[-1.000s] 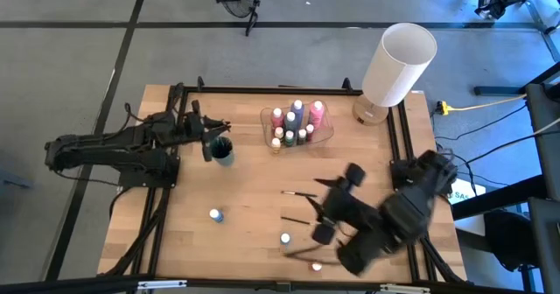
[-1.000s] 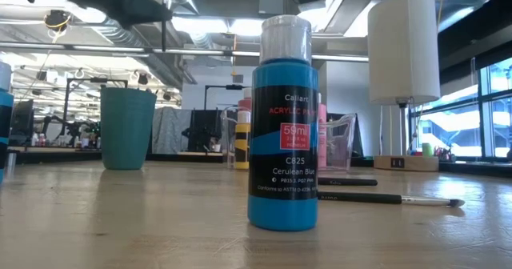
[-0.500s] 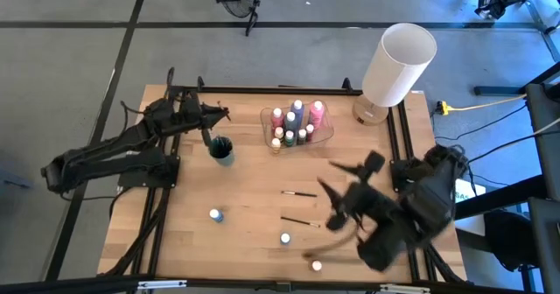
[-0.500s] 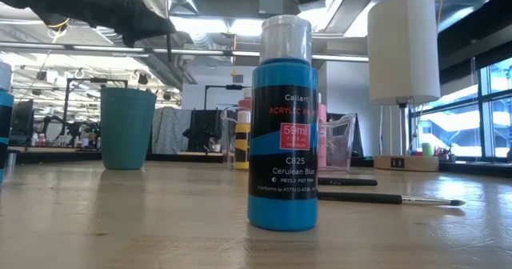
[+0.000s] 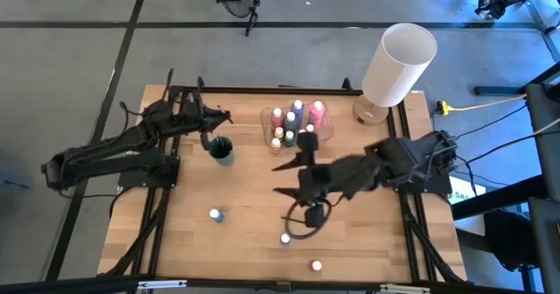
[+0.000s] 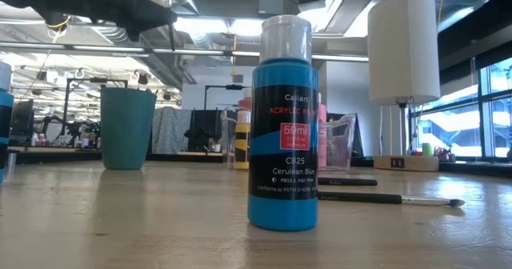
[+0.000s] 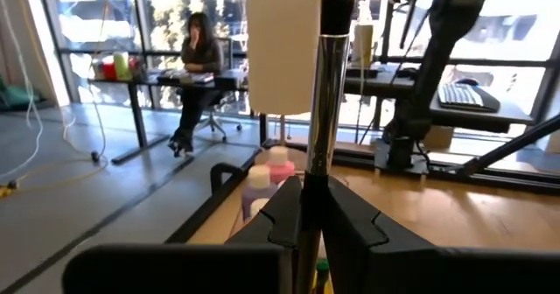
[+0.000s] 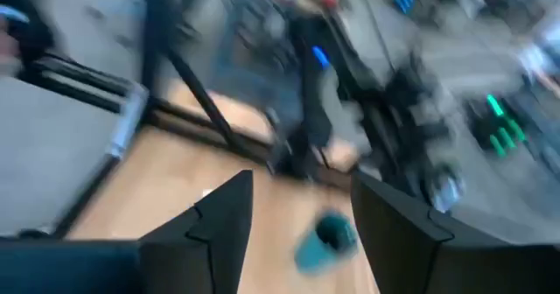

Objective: Pick & Place Paint Supplies
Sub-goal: Put the black paint brush into the green cup

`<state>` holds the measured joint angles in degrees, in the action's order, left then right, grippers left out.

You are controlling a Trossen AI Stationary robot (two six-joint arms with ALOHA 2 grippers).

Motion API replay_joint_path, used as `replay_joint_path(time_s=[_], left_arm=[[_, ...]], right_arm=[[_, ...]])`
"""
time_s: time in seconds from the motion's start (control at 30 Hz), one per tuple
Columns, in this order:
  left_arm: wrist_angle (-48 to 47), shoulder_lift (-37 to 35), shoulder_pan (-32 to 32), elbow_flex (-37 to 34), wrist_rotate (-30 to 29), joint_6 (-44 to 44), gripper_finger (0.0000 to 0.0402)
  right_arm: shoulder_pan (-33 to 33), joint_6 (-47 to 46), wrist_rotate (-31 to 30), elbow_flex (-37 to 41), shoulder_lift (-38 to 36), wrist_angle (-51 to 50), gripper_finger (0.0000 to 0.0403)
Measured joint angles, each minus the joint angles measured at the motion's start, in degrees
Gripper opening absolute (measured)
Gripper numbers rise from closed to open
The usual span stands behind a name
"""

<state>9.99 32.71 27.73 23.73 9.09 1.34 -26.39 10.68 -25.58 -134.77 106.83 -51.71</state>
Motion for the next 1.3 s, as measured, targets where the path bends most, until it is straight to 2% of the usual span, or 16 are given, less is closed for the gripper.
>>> replay_joint_path(time_s=[0.07,0.17,0.3,0.43,0.5,0.57,0.67,0.8,0.93,1.07,1.17,1.3], left_arm=[[0.95,-0.01,-0.76,0.00,-0.05,-1.08,0.0022],[1.44,-0.54,-1.72,0.00,-0.10,-2.00,0.0022],[1.35,-1.69,-2.30,0.00,-0.12,-2.11,0.0022],[-1.12,-2.29,-2.25,0.00,-0.18,-3.17,0.0022],[-2.90,-2.23,-2.25,0.00,-0.37,-4.35,0.0022],[-3.77,-2.23,-2.25,0.00,-1.01,-6.00,0.0022],[-3.56,-2.25,-2.25,0.00,-1.17,-7.05,0.0022],[-2.87,-2.98,-2.25,0.00,-1.79,-7.05,0.0022],[-2.46,-2.98,-2.25,0.00,-3.23,-6.53,0.0022],[-2.48,-2.97,-2.25,0.00,-4.12,-6.59,0.0022],[-2.48,-2.95,-2.25,0.00,-5.24,-6.59,0.0022],[-2.48,-2.95,-2.25,0.00,-5.49,-5.43,0.0022]], right_arm=[[1.49,2.41,2.92,0.15,-0.99,4.88,0.0187],[3.55,1.14,2.26,-0.14,-4.31,4.80,0.0175],[4.72,-2.65,2.24,-0.16,-11.60,-5.44,0.0163],[3.73,-10.38,-3.83,-0.16,-18.57,-20.49,0.0158],[2.68,-13.23,-4.45,0.71,-21.24,-25.86,0.0158],[1.49,-13.29,-3.02,2.41,-22.76,-30.03,0.0158],[0.70,-13.22,-2.05,6.55,-23.80,-30.95,0.0158],[0.75,-8.69,5.02,12.36,-27.95,-31.62,0.0158],[0.36,-8.83,8.95,20.61,-34.81,-29.53,0.0158],[-1.20,-10.95,9.63,31.27,-46.58,-22.52,0.0158],[-2.75,-9.98,12.46,42.90,-56.56,-12.98,0.0158],[-3.71,-3.93,14.51,60.64,-68.96,3.23,0.0158]])
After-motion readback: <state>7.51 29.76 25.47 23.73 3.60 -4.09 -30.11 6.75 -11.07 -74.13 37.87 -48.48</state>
